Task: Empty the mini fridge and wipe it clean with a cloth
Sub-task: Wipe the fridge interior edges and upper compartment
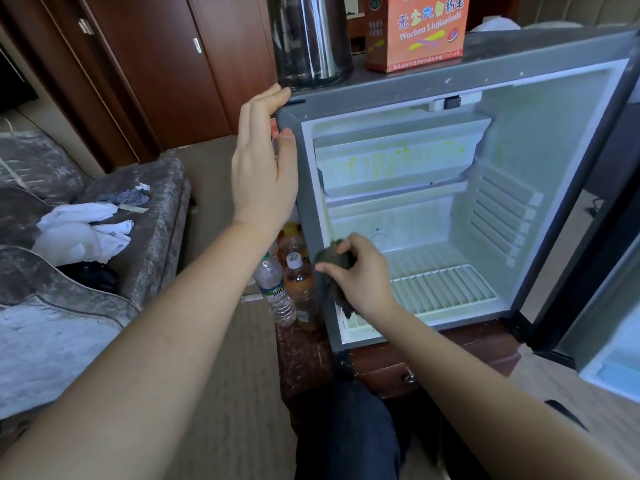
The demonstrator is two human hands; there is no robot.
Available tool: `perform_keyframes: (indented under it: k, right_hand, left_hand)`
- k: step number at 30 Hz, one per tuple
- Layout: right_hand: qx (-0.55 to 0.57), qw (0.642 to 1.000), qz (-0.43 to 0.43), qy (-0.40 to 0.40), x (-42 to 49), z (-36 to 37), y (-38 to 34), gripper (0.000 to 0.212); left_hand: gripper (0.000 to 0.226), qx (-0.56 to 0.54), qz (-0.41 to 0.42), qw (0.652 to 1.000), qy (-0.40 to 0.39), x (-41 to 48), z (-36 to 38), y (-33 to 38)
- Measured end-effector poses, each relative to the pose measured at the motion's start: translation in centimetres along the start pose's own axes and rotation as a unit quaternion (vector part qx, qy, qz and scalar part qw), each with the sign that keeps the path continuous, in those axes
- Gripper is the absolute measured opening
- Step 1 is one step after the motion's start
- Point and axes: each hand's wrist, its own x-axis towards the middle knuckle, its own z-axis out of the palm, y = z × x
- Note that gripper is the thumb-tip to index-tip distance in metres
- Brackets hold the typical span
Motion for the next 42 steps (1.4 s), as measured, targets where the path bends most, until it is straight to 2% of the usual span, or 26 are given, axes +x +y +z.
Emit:
perform_keyframes:
  k: [5,8,11,14,17,22,24,27,31,35,38,40,42]
  right_hand:
    - [0.018,0.993,-0.103,0.053,5.3,-2.5,-8.8,0.041]
    - [0.016,0.993,-0.107,0.036,6.6,-3.0,-10.3,0.042]
    - [0.004,0.998,-0.065,-0.004,4.5,-1.8,-6.1,0.047]
    - [-0.012,0.998,0.007,-0.055,1.0,-0.1,0.0,0.051]
    - [-0.042,0.993,0.060,-0.093,-1.5,1.1,4.5,0.052]
    - [-0.137,0.962,0.163,-0.172,-4.7,2.7,10.4,0.047]
    - [-0.155,0.953,0.186,-0.181,-5.5,3.0,11.4,0.042]
    - [-0.153,0.960,0.161,-0.170,-4.8,2.6,10.2,0.043]
    - [-0.144,0.977,0.057,-0.146,-1.4,0.4,5.3,0.047]
    - [-0.091,0.994,-0.036,-0.058,1.6,-1.5,-0.5,0.043]
    - [-0.079,0.995,-0.060,-0.010,2.9,-3.3,-2.8,0.034]
    - [-0.070,0.997,-0.037,-0.001,2.9,-5.1,-2.2,0.029]
    - [-0.059,0.998,-0.003,-0.001,2.3,-7.1,-0.5,0.023]
  left_hand:
    - [0.044,-0.001,-0.004,1.000,-0.018,-0.2,-0.5,0.0]
    - [0.059,-0.056,-0.030,0.996,-0.066,-1.0,-0.9,-0.3]
    - [0.078,-0.098,-0.141,0.983,-0.059,-3.1,-0.5,-0.6]
    - [0.047,-0.039,-0.263,0.962,-0.068,-5.3,0.2,-1.3]
    - [0.028,-0.053,-0.299,0.947,-0.106,-7.2,0.9,-2.0]
    - [0.029,-0.048,-0.360,0.920,-0.150,-8.7,1.4,-3.1]
    - [0.030,-0.051,-0.378,0.911,-0.154,-9.0,1.4,-3.4]
    - [0.038,-0.042,-0.376,0.914,-0.148,-9.4,1.4,-3.4]
    - [0.025,-0.055,-0.363,0.922,-0.127,-9.8,1.6,-3.0]
    - [0.019,-0.022,-0.358,0.921,-0.151,-10.3,1.7,-2.2]
    - [0.048,0.095,-0.337,0.925,-0.145,-11.8,1.2,-0.9]
    - [0.057,0.059,-0.354,0.926,-0.118,-14.0,1.3,0.1]
    - [0.064,0.025,-0.339,0.928,-0.150,-16.3,2.5,1.0]
